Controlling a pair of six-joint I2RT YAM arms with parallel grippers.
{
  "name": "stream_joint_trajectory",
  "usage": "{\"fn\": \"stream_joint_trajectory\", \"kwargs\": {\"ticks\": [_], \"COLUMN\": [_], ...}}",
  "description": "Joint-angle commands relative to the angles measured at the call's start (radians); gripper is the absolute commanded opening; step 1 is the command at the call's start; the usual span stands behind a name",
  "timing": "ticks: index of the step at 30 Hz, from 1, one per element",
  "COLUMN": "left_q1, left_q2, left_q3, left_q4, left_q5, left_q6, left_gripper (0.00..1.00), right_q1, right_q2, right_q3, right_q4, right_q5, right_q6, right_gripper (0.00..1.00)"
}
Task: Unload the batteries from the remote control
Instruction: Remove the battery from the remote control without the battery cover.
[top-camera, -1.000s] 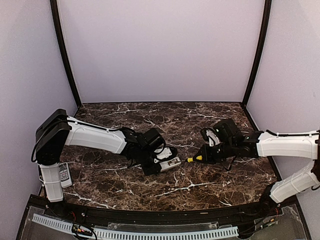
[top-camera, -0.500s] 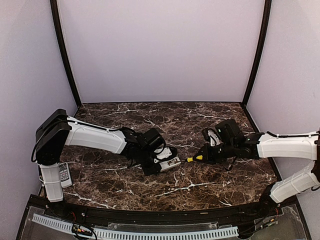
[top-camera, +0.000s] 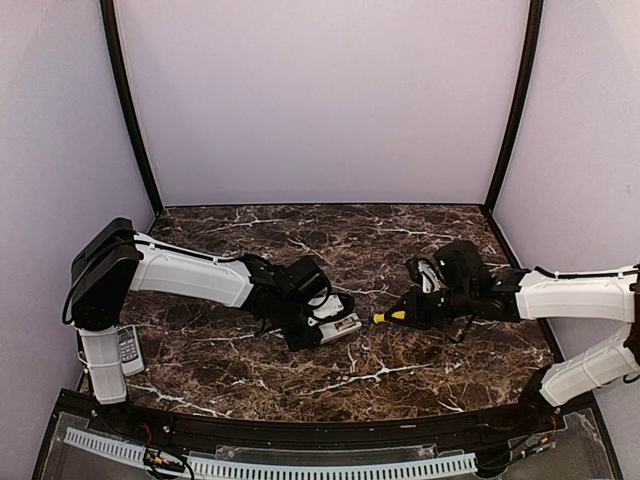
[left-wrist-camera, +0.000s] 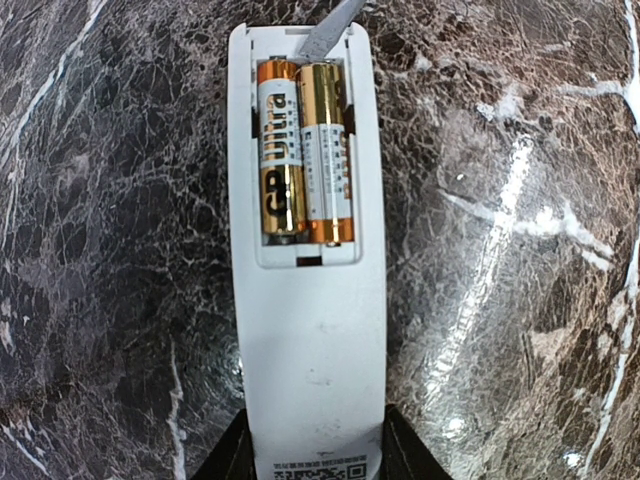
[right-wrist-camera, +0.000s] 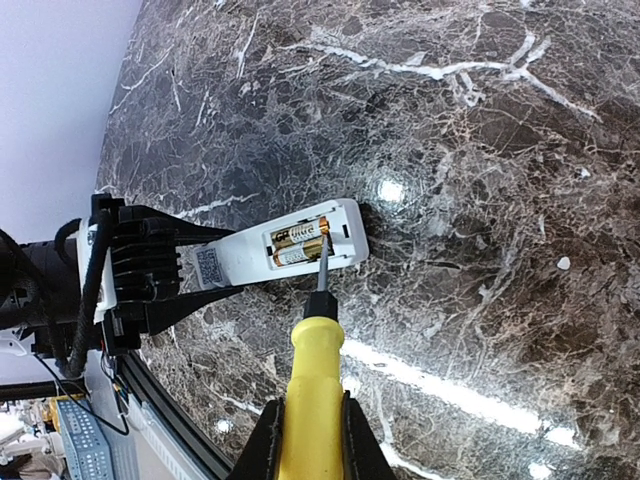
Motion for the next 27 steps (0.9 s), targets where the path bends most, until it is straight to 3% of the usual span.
{"fn": "stream_joint_trajectory", "kwargs": {"ticks": [1, 19, 27], "left_q1": [-0.035, -0.036, -0.037], "left_q2": [0.042, 0.048, 0.050], "left_q3": [-0.010, -0.006, -0.003], "left_q4": [-0.073, -0.077, -0.077], "left_q5": [0.056, 0.050, 0.046], "left_q6": [0.034, 0.033, 0.030], "left_gripper": [0.19, 0.19, 0.19], "right_q1": [0.012, 0.006, 0.033], "right_q2": [-0.034, -0.052, -0.031], "right_q3": [-0.003, 0.008, 0.088], "right_q4": [0.223, 0.146, -0.040], "right_q5": [-0.171, -0.118, -0.032], "right_q6": [0.018, -0.007, -0.101], "right_gripper": [0.00, 0.00, 0.00]}}
